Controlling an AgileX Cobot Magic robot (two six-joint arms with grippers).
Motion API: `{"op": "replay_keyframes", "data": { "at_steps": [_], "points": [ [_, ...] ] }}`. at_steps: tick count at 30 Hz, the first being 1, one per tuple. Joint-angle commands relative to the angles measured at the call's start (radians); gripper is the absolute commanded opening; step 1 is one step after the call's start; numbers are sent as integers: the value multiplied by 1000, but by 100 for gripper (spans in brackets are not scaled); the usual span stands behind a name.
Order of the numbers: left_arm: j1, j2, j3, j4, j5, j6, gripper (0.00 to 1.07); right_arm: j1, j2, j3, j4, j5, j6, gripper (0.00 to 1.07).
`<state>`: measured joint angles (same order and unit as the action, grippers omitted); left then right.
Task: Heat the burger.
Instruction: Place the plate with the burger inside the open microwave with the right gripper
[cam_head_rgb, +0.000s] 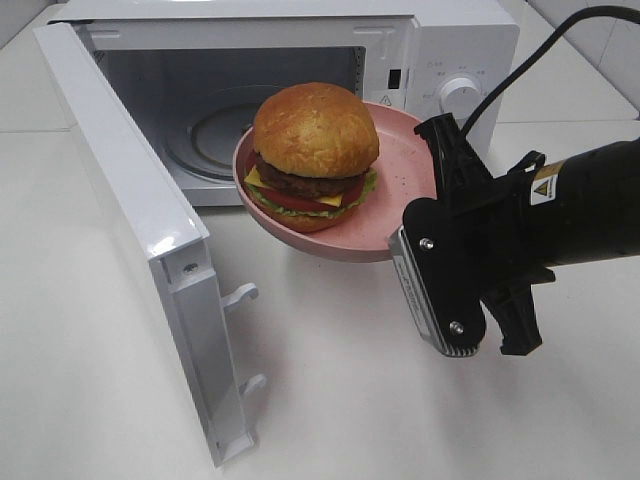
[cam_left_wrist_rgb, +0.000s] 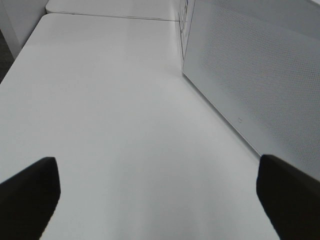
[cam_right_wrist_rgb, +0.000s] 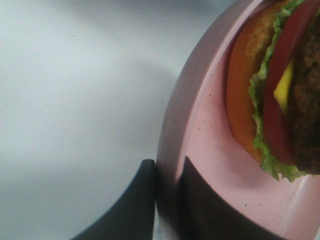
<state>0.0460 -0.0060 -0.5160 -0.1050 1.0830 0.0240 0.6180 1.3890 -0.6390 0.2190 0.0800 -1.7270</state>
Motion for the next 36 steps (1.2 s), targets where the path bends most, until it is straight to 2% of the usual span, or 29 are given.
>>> {"op": "replay_keyframes", "data": {
  "at_steps": [1, 9, 24, 36],
  "points": [
    [3, -10, 2, -1, -16, 0, 100, -5, -2, -10, -1, -89, -9, 0],
    [3, -10, 2, -1, -16, 0, 100, -2, 85, -21, -20, -91, -8, 0],
    [3, -10, 2, -1, -16, 0, 100, 34, 250, -175, -41, -94, -3, 0],
    [3, -10, 2, -1, -16, 0, 100, 34, 328, -259, -41, -91, 1, 0]
  ]
}}
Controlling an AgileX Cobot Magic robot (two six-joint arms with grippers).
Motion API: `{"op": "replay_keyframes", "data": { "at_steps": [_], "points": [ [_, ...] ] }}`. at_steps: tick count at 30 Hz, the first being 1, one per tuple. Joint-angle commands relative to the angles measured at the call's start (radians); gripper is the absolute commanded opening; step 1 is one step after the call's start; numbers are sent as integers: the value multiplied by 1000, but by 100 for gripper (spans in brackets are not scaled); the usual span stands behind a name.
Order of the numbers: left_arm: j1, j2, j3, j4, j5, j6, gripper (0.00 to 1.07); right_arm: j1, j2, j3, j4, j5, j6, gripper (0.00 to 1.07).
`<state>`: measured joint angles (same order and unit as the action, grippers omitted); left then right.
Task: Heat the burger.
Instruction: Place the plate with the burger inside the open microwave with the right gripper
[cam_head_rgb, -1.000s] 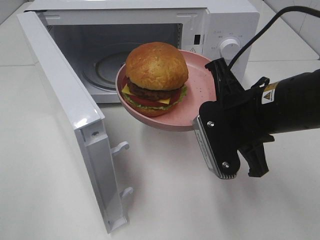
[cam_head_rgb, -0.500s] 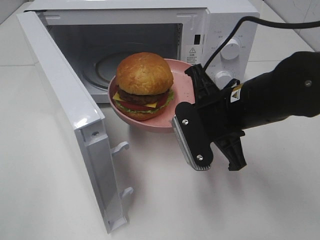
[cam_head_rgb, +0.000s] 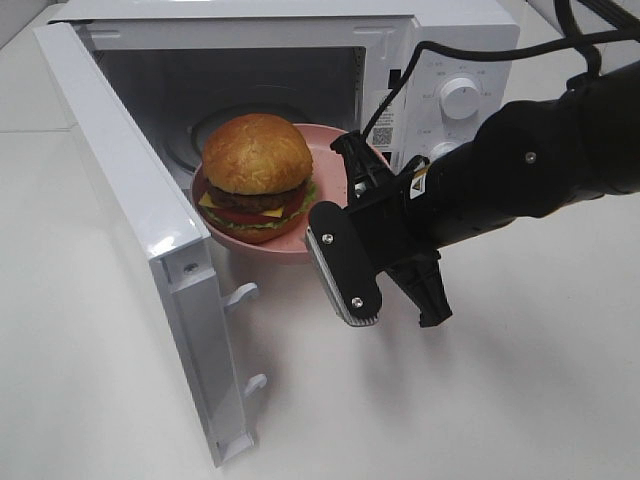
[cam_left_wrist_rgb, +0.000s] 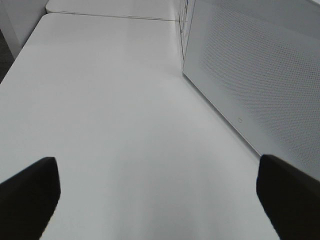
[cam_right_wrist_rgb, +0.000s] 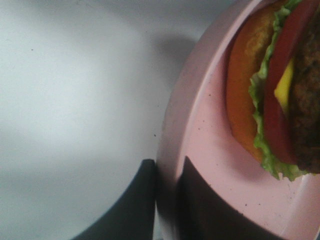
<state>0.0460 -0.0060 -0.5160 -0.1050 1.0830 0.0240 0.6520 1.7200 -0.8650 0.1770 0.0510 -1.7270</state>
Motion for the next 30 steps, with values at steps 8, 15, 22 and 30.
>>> {"op": "replay_keyframes", "data": {
  "at_steps": [8, 15, 22, 30],
  "points": [
    [3, -10, 2, -1, -16, 0, 100, -1, 35, -91, 0, -46, 2, 0],
    [3, -10, 2, -1, -16, 0, 100, -1, 100, -164, 0, -9, 26, 0],
    [3, -10, 2, -1, -16, 0, 100, -1, 161, -249, -1, -2, 51, 0],
    [3, -10, 2, -1, -16, 0, 100, -3, 207, -332, -71, 48, 109, 0]
  ]
}}
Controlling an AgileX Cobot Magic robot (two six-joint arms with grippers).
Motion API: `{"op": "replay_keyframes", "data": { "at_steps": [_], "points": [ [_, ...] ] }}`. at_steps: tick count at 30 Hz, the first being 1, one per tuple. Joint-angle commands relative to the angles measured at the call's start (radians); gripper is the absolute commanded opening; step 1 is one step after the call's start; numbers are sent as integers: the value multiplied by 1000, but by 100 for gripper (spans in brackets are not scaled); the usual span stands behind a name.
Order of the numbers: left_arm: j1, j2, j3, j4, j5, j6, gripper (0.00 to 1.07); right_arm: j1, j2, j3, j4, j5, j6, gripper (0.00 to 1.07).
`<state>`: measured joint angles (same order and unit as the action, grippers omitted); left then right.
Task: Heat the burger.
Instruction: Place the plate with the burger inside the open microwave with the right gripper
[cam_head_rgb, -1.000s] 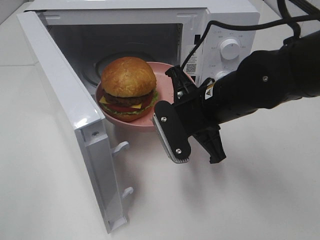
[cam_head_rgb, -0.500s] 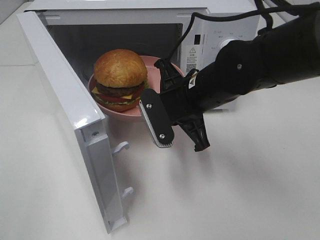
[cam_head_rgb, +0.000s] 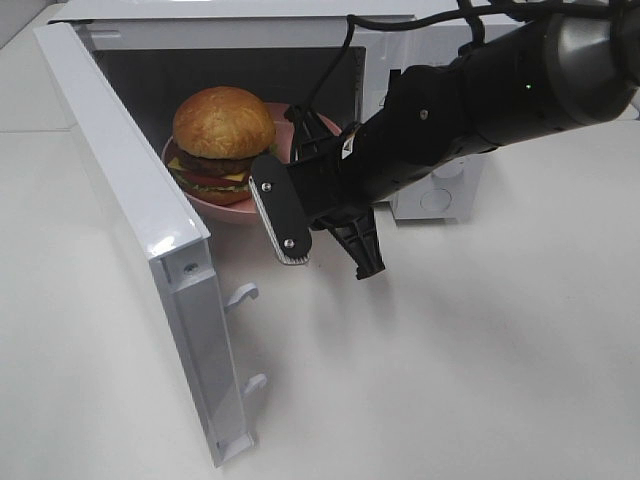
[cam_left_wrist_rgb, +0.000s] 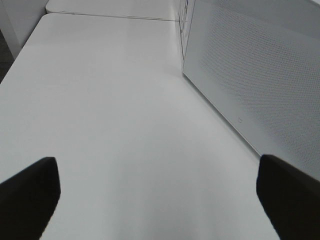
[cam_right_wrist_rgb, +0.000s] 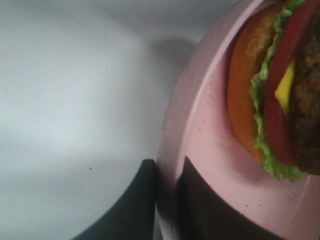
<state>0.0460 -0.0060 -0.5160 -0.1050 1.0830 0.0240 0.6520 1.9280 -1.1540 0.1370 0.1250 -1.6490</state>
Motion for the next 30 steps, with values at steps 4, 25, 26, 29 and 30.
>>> {"op": "replay_keyframes", "data": {
  "at_steps": [4, 25, 26, 29, 30],
  "points": [
    [3, -10, 2, -1, -16, 0, 100, -3, 19, -74, -47, -15, 74, 0],
    [3, -10, 2, -1, -16, 0, 100, -16, 174, -322, -183, 61, 198, 1],
    [3, -10, 2, -1, -16, 0, 100, -16, 189, -346, -203, 79, 218, 1],
    [3, -10, 2, -1, -16, 0, 100, -16, 212, -377, -204, 79, 258, 2],
    [3, -10, 2, -1, -16, 0, 100, -16, 212, -377, -204, 79, 258, 2]
  ]
}}
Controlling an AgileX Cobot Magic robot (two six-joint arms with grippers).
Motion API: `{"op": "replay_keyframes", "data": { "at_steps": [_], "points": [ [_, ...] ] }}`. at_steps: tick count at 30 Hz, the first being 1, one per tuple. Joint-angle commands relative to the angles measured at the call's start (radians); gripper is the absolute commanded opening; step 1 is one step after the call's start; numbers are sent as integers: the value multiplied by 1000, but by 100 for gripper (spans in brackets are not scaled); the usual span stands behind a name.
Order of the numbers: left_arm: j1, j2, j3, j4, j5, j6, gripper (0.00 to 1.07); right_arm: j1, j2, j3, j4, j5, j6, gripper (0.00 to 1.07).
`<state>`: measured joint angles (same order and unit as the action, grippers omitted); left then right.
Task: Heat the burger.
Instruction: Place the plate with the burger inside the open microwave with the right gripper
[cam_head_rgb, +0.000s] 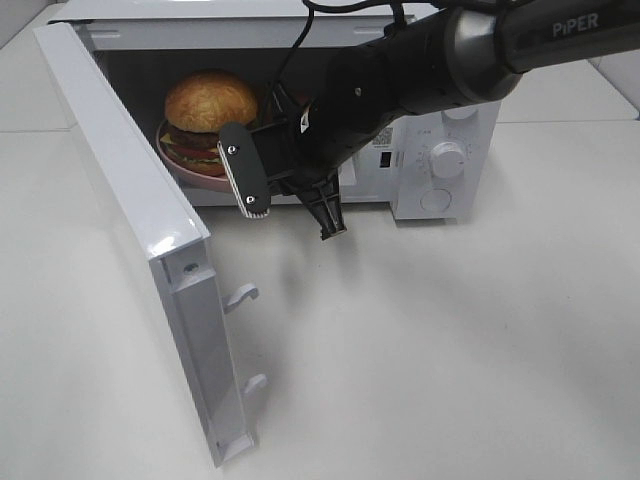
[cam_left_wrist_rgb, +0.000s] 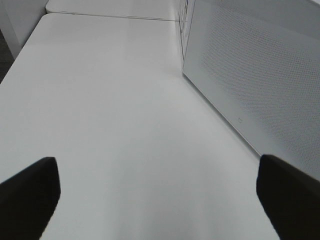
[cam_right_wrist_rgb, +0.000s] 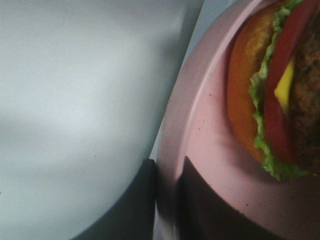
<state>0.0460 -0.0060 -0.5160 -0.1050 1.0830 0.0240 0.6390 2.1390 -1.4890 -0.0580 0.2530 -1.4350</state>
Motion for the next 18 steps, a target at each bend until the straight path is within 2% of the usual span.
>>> {"op": "replay_keyframes", "data": {
  "at_steps": [1, 9, 18],
  "points": [
    [3, -10, 2, -1, -16, 0, 100, -3, 14, -62, -10, -43, 53, 2],
    [3, -10, 2, -1, -16, 0, 100, -25, 63, -173, -37, 9, 117, 2],
    [3, -10, 2, -1, -16, 0, 100, -26, 104, -240, -111, 29, 191, 3]
  ]
}}
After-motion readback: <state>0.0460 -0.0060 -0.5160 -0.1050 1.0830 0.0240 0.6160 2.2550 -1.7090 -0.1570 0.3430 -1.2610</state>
